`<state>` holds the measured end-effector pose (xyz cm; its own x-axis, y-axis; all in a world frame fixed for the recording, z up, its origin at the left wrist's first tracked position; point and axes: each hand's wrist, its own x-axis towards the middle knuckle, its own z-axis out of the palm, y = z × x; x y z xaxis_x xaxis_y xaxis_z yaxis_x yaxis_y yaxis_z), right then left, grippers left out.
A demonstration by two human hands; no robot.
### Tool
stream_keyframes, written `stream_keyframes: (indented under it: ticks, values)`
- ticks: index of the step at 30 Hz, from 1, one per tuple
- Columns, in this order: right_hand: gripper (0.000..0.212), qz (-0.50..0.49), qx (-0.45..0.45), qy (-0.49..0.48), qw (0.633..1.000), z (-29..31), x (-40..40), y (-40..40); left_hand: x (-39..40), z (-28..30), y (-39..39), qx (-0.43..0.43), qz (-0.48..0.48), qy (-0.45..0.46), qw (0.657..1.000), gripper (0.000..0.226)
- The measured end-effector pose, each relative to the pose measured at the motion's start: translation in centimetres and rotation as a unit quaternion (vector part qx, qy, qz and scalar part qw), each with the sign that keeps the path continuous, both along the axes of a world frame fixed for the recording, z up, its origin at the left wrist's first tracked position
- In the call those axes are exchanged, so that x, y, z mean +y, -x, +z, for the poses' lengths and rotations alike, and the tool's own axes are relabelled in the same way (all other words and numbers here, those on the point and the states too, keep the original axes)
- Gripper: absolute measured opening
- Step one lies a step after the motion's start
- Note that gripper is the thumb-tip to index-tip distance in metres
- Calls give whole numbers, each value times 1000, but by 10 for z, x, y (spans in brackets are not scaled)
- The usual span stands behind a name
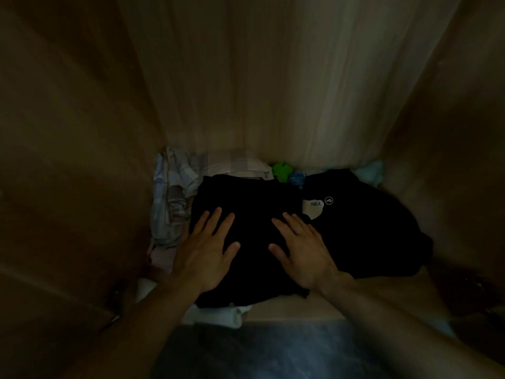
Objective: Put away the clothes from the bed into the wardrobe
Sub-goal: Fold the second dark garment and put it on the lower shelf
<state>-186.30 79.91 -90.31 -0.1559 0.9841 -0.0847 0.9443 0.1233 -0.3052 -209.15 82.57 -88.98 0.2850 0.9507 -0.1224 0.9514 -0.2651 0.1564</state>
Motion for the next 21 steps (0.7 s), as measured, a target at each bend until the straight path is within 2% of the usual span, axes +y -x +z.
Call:
stream_keyframes:
  ticks: [2, 4, 8, 12, 17, 21]
  values:
    - [61, 1, -2, 8, 1000, 39, -15, -2, -15, 44, 2, -35, 5, -7, 999, 66]
    - [61, 5, 0, 3, 1000, 84, -30, -2, -31, 89, 0, -31, 7, -10, 999, 68]
    - [79, 23, -8, 26, 999, 173, -60, -5, -61, 173, -8, -35, 28, 12, 999, 62]
    - [65, 26, -4, 32, 999, 263, -92, -10, -100, 254, -14, -61, 46, 11, 997, 61]
    - [62, 21, 0, 27, 999, 381, -145, -14, -162, 356, -16, -83, 63, 17, 994, 60]
    - [60, 28, 29, -33, 999, 479, -187, -20, -212, 443, -8, -95, 79, 20, 992, 65]
